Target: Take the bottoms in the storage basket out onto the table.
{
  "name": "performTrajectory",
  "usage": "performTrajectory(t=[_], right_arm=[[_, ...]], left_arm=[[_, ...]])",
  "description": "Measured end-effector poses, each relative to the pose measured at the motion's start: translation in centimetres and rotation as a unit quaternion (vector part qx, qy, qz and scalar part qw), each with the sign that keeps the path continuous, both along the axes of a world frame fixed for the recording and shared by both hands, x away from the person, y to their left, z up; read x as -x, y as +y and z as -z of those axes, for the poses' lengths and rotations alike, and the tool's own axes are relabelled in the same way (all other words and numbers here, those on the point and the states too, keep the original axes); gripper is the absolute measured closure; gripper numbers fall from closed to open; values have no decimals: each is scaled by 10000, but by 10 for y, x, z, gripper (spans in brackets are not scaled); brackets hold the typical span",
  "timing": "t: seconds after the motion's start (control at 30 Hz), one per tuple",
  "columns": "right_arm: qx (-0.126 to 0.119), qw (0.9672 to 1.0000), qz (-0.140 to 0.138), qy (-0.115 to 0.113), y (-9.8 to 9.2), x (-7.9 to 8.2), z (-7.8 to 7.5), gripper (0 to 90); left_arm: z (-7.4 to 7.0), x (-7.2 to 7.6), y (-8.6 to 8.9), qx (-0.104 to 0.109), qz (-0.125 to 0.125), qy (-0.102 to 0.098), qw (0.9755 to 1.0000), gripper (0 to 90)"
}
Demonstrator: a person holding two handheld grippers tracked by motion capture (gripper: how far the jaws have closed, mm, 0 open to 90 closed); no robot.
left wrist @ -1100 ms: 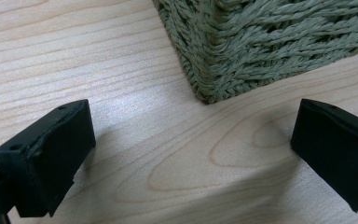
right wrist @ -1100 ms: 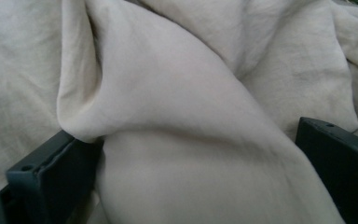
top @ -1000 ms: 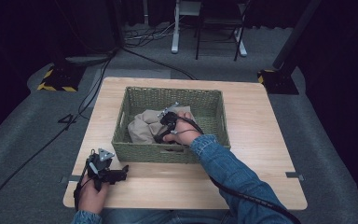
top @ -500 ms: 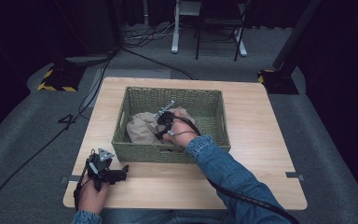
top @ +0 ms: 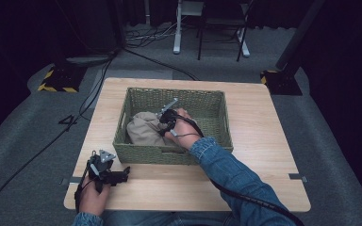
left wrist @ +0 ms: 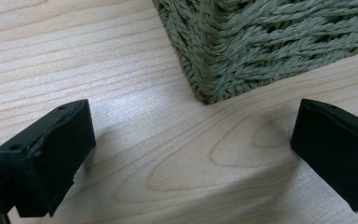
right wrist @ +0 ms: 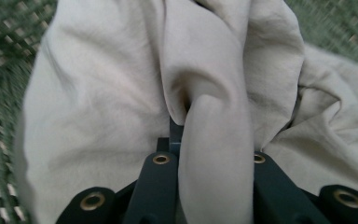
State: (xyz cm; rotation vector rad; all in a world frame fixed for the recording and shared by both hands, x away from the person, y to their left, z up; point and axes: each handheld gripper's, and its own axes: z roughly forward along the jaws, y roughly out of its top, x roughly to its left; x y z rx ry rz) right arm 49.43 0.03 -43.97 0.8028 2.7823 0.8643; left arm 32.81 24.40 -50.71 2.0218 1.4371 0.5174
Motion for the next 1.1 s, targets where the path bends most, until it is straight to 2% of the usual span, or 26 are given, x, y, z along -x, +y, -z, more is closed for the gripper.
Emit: performTrajectory(t=[0.13,0.23,0.33,0.4,0.57,0.7,0.73,0.87,0.93,0.97,1.1], right_arm=[[-321,9994,0,-151,-6,0,-14,819],[-467,9986,32,-230,-10,0,-23,820],[-732,9967,95,-344,-17,1,-36,820],[-796,9961,101,-360,-18,2,-39,820],[-1148,9921,161,-486,-25,5,-55,820],[-1264,9900,187,-605,-28,6,-65,820],[-1346,9884,217,-669,-30,6,-70,820],[-1442,9862,255,-771,-34,6,-76,820],[-1546,9831,249,-944,-37,9,-83,820],[-1546,9831,249,-944,-37,9,-83,820],[-1680,9788,279,-1138,-40,11,-93,820]], left_arm=[[0,0,0,-1,1,0,10000,0],[0,0,0,0,-1,-4,10000,0],[0,0,0,-12,9,5,10000,0],[0,0,0,-12,9,5,10000,0],[0,0,0,-15,9,-2,10000,0],[0,0,0,-15,9,-3,10000,0],[0,0,0,-16,11,-7,10000,0],[0,0,0,-13,8,-5,10000,0],[0,0,0,-12,8,-4,10000,0],[0,0,0,-14,8,-5,10000,0],[0,0,0,-14,8,-3,10000,0]])
